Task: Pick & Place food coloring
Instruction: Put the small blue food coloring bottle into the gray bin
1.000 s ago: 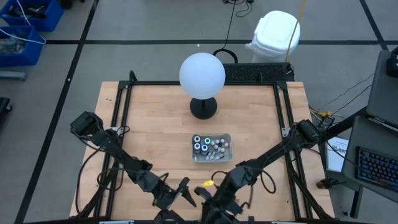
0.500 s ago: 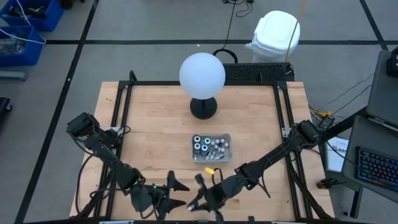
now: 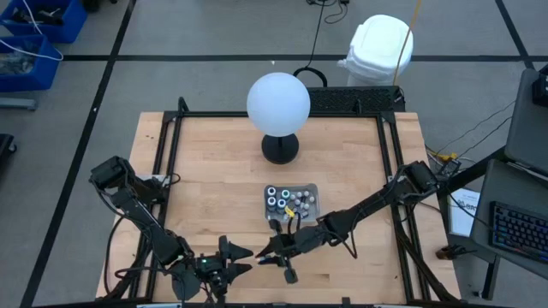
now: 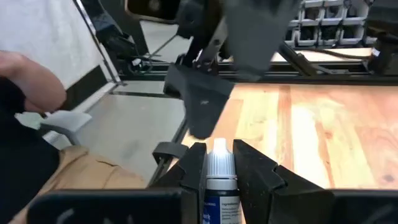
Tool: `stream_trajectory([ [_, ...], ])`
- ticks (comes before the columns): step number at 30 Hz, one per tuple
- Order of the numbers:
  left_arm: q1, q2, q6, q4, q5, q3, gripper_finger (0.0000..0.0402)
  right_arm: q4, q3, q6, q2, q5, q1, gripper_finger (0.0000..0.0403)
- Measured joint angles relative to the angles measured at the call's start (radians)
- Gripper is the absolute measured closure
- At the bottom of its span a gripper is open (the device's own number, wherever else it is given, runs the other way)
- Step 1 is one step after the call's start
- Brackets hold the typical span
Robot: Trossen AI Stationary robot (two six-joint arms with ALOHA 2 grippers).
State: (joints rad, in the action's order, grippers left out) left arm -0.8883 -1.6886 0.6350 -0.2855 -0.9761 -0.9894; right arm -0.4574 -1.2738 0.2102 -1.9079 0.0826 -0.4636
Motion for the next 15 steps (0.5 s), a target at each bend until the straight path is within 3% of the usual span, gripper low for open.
stream_trajectory([
  [5,0.034,0.0,0.027,0.001,0.089,0.0,0.0112,-0.001,0.007,0.014,0.0,-0.01,0.03,0.0348],
  [15,0.107,0.002,0.07,0.001,0.083,0.0,0.0112,-0.092,0.008,-0.039,0.0,-0.005,0.053,0.0348],
])
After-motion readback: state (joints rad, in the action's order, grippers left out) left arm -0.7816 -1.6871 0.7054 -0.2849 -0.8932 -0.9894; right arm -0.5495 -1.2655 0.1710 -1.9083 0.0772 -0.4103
